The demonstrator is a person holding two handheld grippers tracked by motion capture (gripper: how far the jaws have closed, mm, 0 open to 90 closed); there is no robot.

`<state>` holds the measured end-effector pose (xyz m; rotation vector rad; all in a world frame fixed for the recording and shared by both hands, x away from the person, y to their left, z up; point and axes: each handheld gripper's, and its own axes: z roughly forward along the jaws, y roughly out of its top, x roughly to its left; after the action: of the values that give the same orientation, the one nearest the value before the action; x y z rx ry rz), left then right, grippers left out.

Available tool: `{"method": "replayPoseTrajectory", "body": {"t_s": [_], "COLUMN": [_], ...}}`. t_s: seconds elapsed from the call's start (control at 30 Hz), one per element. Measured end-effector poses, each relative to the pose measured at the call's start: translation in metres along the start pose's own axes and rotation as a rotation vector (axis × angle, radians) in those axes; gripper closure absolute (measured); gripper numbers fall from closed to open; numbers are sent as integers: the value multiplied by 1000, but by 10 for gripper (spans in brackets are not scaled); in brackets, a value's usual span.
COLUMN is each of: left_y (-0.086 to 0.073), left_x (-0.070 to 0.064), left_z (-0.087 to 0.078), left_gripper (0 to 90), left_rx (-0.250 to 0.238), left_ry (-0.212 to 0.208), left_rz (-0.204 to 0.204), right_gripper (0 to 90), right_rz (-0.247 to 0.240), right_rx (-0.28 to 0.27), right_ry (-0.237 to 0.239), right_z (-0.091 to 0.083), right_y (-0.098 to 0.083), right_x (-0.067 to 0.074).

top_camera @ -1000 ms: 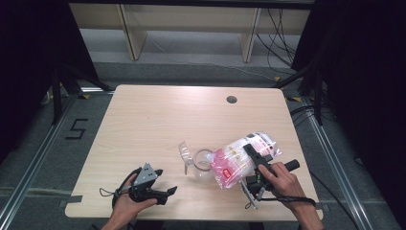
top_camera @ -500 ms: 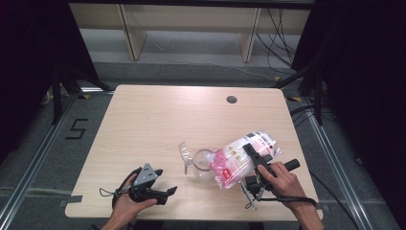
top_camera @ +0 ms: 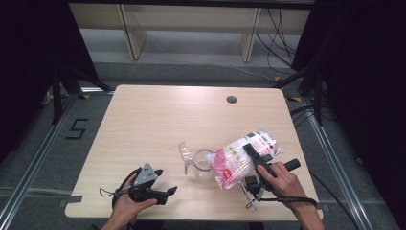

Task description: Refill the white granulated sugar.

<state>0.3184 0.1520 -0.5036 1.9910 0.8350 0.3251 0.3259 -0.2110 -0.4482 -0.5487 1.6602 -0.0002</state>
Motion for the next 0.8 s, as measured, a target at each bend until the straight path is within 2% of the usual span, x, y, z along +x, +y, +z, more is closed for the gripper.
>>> {"method": "replayPoseTrajectory", "body": {"t_s": [0.03,0.1,0.13,0.37,0.4,0.43,0.67,0.7,0.8], "left_y": [0,0,0,0,0,0,0,0,0], "left_x": [1,1,1,1,1,1,0,0,0], "left_z": [0,0,0,0,0,0,0,0,0], "left_gripper": [180,180,181,180,180,180,180,180,180], "left_rx": [0,-2,1,1,1,1,0,0,0], "left_ry": [1,1,0,1,4,3,2,2,3], "left_rz": [16,16,17,18,12,13,2,3,3], "right_gripper": [556,557,558,562,562,563,568,569,571], "right_rz": [23,43,3,-18,22,7,16,-3,13], "right_rx": [7,18,4,5,26,30,34,29,31], "right_ry": [5,11,0,2,14,17,11,8,11], "right_z": [0,-1,0,0,-2,-2,-1,-1,-1], "right_y": [0,0,0,1,1,2,2,2,2], "right_x": [2,3,0,0,3,2,4,3,4]}}
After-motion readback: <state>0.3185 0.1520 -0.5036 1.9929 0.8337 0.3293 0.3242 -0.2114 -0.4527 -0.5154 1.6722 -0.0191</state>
